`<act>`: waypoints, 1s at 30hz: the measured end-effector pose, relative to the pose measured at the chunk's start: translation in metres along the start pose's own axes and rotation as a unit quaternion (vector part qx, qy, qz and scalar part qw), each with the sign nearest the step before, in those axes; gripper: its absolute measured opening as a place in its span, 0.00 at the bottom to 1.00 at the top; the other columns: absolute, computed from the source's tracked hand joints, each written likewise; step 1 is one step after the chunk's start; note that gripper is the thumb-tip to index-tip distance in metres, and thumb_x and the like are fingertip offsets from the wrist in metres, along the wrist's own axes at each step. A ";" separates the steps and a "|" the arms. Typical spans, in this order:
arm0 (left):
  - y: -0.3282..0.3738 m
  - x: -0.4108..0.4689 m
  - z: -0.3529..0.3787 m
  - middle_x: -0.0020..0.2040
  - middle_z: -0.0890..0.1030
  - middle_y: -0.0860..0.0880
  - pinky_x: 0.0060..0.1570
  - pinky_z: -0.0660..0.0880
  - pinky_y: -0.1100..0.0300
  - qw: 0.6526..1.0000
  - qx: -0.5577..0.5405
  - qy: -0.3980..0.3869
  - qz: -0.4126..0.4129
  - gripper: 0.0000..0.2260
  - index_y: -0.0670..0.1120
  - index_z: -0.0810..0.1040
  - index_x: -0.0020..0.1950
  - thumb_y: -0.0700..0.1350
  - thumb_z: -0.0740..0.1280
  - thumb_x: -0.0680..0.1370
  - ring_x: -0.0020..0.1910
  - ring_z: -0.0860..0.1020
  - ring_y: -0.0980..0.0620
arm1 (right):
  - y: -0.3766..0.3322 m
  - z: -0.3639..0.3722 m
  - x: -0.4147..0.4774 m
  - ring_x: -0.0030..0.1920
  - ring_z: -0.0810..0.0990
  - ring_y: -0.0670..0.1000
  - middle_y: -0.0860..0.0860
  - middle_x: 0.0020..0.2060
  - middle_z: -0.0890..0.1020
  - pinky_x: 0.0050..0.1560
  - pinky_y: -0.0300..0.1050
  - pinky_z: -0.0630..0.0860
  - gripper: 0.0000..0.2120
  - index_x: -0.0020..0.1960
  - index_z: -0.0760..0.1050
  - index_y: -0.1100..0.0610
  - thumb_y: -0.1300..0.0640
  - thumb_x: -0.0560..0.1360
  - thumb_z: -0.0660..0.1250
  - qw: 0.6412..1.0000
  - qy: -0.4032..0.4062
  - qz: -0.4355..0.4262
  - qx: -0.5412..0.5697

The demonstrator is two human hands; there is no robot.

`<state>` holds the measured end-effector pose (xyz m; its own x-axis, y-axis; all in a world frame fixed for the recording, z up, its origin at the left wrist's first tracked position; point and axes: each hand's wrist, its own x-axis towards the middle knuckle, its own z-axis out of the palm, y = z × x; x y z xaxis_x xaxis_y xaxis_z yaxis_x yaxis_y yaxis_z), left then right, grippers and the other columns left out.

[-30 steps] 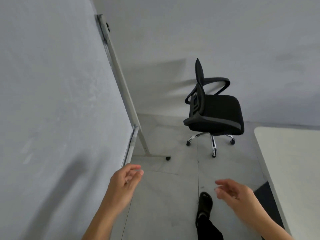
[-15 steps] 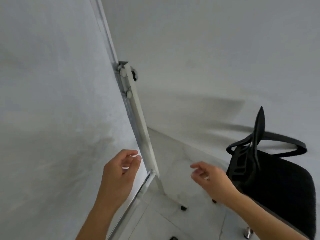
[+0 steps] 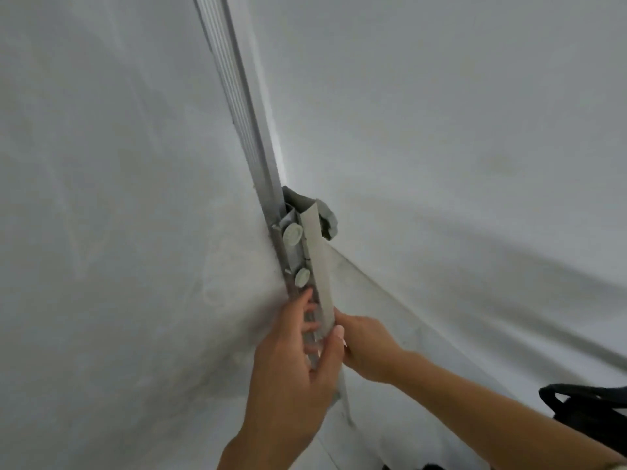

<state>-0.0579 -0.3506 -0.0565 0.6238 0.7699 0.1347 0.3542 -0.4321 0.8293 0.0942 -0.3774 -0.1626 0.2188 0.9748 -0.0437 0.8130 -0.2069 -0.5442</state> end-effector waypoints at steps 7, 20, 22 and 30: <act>-0.015 0.080 -0.016 0.48 0.82 0.61 0.42 0.77 0.73 0.988 0.049 0.139 -0.043 0.13 0.52 0.77 0.60 0.50 0.66 0.76 0.49 0.79 0.64 | 0.005 -0.009 0.101 0.49 0.81 0.57 0.53 0.53 0.83 0.48 0.49 0.75 0.24 0.71 0.61 0.48 0.43 0.78 0.61 0.993 -0.046 -0.108 0.027; -0.045 0.221 -0.082 0.39 0.81 0.57 0.41 0.81 0.59 0.893 0.112 0.405 -0.158 0.07 0.49 0.77 0.53 0.49 0.66 0.77 0.39 0.81 0.56 | -0.025 0.000 0.320 0.45 0.82 0.57 0.51 0.49 0.83 0.45 0.50 0.78 0.22 0.65 0.63 0.50 0.42 0.75 0.64 0.960 -0.145 -0.238 0.036; -0.053 0.241 -0.095 0.42 0.80 0.59 0.38 0.78 0.70 0.885 0.124 0.418 -0.163 0.09 0.49 0.76 0.56 0.49 0.66 0.77 0.40 0.80 0.60 | -0.038 0.007 0.350 0.45 0.82 0.57 0.51 0.49 0.83 0.45 0.51 0.78 0.22 0.64 0.63 0.50 0.42 0.75 0.64 0.956 -0.152 -0.250 0.034; -0.112 0.305 -0.160 0.52 0.79 0.50 0.42 0.82 0.57 0.852 0.182 0.461 -0.167 0.13 0.46 0.74 0.58 0.48 0.68 0.76 0.49 0.80 0.53 | -0.093 0.035 0.446 0.46 0.82 0.54 0.49 0.48 0.83 0.41 0.45 0.72 0.22 0.65 0.64 0.50 0.43 0.76 0.64 0.938 -0.184 -0.291 0.030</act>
<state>-0.0185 0.0076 -0.0214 -0.3076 0.8475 0.4325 0.7026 -0.1042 0.7039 0.0968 0.0795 -0.1610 -0.4624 0.8867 -0.0042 0.7027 0.3635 -0.6116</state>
